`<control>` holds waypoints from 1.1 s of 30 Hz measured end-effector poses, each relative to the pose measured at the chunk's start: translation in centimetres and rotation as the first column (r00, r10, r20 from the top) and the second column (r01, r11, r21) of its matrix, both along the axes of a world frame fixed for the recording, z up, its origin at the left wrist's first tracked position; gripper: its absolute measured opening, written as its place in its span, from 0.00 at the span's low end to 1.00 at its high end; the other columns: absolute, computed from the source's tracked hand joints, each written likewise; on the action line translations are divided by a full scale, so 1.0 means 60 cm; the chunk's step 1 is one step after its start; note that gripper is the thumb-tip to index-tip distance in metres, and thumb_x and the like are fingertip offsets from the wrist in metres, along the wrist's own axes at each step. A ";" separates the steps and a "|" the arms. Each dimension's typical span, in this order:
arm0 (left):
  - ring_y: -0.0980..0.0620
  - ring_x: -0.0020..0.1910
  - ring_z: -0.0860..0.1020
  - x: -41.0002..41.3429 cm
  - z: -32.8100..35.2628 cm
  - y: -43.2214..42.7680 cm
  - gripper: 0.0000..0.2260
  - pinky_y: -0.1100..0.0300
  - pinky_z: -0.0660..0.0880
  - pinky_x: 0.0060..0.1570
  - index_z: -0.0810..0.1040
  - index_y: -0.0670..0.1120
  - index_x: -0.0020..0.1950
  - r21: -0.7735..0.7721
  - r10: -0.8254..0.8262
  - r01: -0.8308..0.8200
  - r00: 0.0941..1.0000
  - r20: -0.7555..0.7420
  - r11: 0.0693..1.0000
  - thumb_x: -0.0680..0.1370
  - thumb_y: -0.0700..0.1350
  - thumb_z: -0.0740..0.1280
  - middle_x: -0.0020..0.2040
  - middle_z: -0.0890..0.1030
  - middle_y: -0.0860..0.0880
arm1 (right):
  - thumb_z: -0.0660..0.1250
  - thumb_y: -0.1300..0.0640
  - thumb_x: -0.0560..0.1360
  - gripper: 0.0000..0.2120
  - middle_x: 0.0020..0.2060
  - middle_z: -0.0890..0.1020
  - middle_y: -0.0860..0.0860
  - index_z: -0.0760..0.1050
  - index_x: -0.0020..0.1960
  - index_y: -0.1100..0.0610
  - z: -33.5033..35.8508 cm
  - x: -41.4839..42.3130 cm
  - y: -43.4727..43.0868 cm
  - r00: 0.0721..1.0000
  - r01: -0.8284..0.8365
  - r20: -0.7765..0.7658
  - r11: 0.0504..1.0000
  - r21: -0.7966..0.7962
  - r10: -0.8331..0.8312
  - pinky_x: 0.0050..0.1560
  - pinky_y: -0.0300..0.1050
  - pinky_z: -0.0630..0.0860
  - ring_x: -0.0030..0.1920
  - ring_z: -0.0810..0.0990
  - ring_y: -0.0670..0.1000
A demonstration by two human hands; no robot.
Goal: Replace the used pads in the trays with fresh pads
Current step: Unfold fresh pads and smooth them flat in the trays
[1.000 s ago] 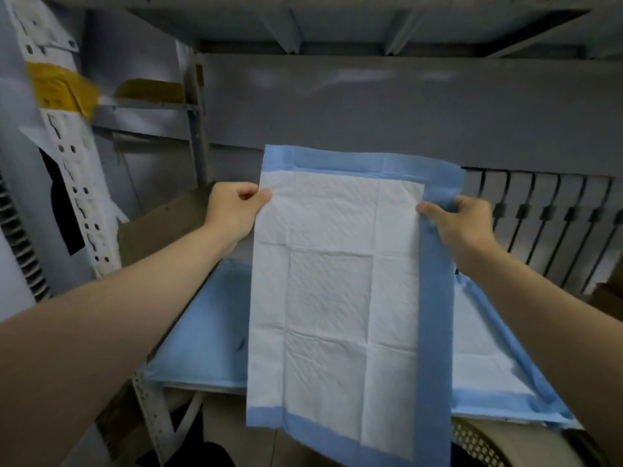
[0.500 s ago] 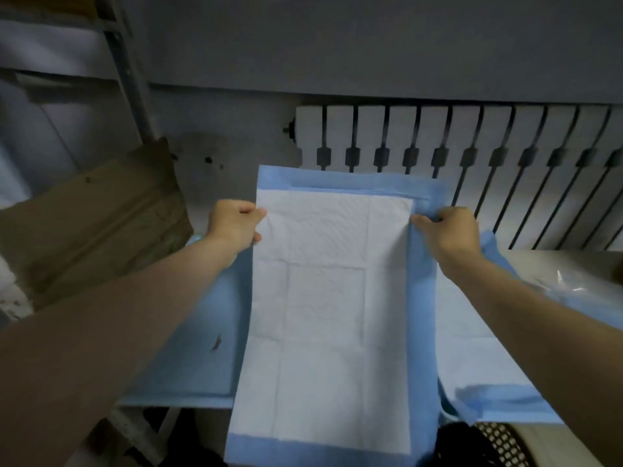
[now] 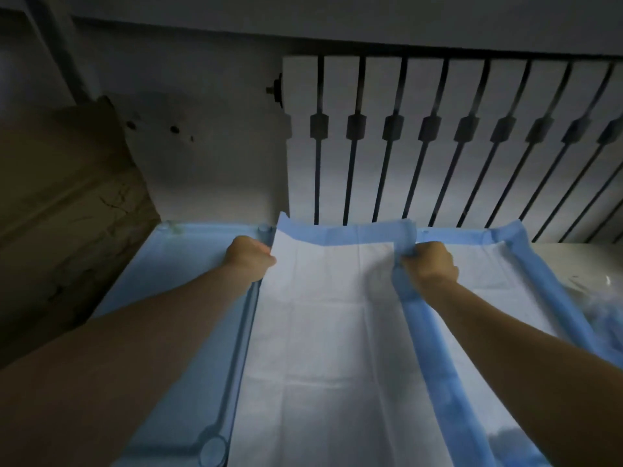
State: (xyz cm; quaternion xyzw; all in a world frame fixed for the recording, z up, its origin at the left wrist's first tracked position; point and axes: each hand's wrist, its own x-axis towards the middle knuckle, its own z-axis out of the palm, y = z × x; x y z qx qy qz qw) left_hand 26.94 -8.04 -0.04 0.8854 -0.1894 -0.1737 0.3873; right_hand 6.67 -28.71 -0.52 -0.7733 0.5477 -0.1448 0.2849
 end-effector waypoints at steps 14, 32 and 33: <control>0.40 0.51 0.80 0.051 -0.035 -0.043 0.08 0.56 0.75 0.47 0.83 0.38 0.50 -0.030 0.224 -0.222 0.967 0.123 0.975 0.72 0.38 0.70 0.51 0.83 0.40 | 0.58 0.63 0.75 0.16 0.51 0.81 0.58 0.77 0.59 0.54 -0.003 0.061 -0.037 0.987 0.024 0.159 0.990 -0.139 -0.002 0.60 0.56 0.73 0.53 0.78 0.64; 0.42 0.51 0.80 0.054 -0.072 -0.050 0.07 0.56 0.74 0.49 0.83 0.41 0.51 -0.155 0.243 -0.214 0.949 0.200 0.964 0.74 0.38 0.70 0.50 0.84 0.41 | 0.57 0.60 0.79 0.17 0.56 0.80 0.59 0.74 0.66 0.55 -0.041 0.073 -0.050 0.984 0.053 0.176 0.985 -0.164 -0.023 0.60 0.57 0.73 0.55 0.77 0.64; 0.42 0.50 0.80 0.054 -0.072 -0.051 0.06 0.57 0.73 0.48 0.83 0.41 0.50 -0.159 0.240 -0.211 0.952 0.192 0.964 0.74 0.38 0.70 0.50 0.84 0.41 | 0.57 0.60 0.79 0.17 0.57 0.80 0.59 0.74 0.66 0.55 -0.044 0.074 -0.051 0.986 0.047 0.166 0.987 -0.155 -0.021 0.60 0.57 0.73 0.55 0.77 0.64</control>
